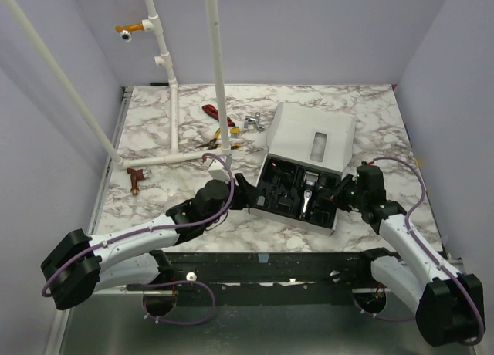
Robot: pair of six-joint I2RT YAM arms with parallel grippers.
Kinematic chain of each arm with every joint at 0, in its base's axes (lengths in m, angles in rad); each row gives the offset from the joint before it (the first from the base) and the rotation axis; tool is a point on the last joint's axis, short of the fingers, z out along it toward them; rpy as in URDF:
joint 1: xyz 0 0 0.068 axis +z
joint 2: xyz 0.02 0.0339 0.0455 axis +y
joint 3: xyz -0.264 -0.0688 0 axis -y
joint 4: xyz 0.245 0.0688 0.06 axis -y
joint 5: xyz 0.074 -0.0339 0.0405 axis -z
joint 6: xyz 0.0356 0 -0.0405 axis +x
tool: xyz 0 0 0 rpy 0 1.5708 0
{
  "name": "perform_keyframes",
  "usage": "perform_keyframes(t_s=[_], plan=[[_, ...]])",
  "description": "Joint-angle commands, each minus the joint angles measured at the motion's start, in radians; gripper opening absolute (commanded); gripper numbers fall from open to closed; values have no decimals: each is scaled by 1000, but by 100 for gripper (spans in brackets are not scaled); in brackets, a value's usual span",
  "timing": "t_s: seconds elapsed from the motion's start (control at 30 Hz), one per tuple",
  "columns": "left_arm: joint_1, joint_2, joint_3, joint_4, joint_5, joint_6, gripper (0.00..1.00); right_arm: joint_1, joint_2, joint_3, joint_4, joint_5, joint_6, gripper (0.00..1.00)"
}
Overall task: Sort the hair-cutting tools
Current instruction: Adjust the haircut tool in the storage box.
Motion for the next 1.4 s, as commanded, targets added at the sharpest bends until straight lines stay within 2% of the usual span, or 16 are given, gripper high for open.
perform_keyframes(t_s=[0.0, 0.13, 0.27, 0.37, 0.43, 0.57, 0.67, 0.87, 1.0, 1.17, 1.37], plan=[[55, -13, -17, -40, 18, 18, 54, 6, 61, -37, -6, 13, 34, 8], [87, -19, -36, -45, 38, 12, 54, 6, 57, -47, -19, 32, 40, 8], [113, -36, -55, -28, 50, 14, 54, 6, -72, -16, -3, 50, 45, 10], [136, -39, -55, -13, 71, 22, 55, 5, -104, 56, -27, 132, 38, 11], [150, -28, -45, -7, 93, 28, 55, 4, -53, 107, -32, 175, 23, 11], [169, 2, -29, 1, 131, 37, 55, 5, 115, 173, 9, 157, 28, 11], [181, 18, -34, 13, 154, 32, 55, 5, 204, 161, 82, 161, 40, 10], [193, 32, -56, 43, 194, 15, 55, 4, 365, 127, 84, 159, 49, 10], [199, 39, -67, 57, 206, 8, 55, 5, 374, 103, 84, 168, 46, 10], [209, 16, -77, 69, 204, 16, 55, 5, 262, 124, 113, 134, 29, 11], [214, 10, -65, 76, 196, 21, 55, 5, 264, 216, 41, 238, -6, 10]])
